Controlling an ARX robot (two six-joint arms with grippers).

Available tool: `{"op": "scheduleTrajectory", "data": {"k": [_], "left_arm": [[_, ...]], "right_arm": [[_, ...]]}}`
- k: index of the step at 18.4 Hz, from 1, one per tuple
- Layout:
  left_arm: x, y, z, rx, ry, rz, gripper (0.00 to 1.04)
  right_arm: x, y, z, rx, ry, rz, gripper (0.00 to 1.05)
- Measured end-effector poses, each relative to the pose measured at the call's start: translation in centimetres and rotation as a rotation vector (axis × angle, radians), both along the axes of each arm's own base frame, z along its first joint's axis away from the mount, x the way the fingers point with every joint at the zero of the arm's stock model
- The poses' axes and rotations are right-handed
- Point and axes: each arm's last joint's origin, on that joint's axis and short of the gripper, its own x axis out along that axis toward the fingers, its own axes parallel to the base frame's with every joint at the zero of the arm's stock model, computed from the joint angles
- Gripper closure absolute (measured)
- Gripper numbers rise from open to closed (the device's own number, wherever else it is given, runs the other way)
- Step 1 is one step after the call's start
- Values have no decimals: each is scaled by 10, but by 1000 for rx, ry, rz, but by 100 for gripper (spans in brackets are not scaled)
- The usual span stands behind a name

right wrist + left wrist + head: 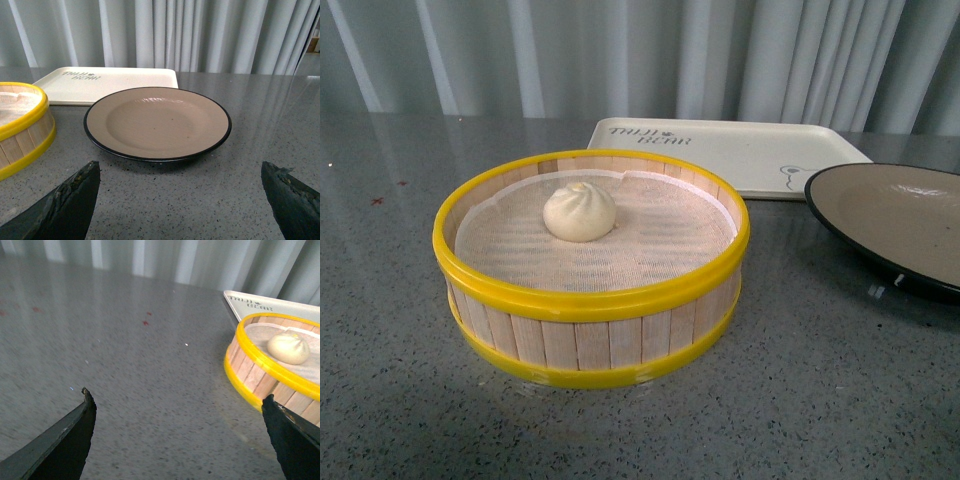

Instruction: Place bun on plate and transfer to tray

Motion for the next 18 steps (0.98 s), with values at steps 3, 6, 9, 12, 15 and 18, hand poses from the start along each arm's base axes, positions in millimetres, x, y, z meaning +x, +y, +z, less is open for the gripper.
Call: {"op": "scheduleTrajectory", "data": {"k": [3,6,9,12,15,18], "left_arm": [[42,-1,43,21,-125,-187,7],[99,-6,66,74,-77,-360,7],[146,-27,63,202,87,-545,7],[184,-46,70,273,126,-587,7],[198,-63,68,316,218,-621,7],[205,-89,64,398,252,-719,7]], "right_arm": [[0,0,0,0,0,-1,9],[0,0,0,0,0,-1,9],[0,0,0,0,0,-1,9],[0,0,0,0,0,-1,9],[0,0,0,0,0,-1,9],[0,0,0,0,0,-1,9]]}}
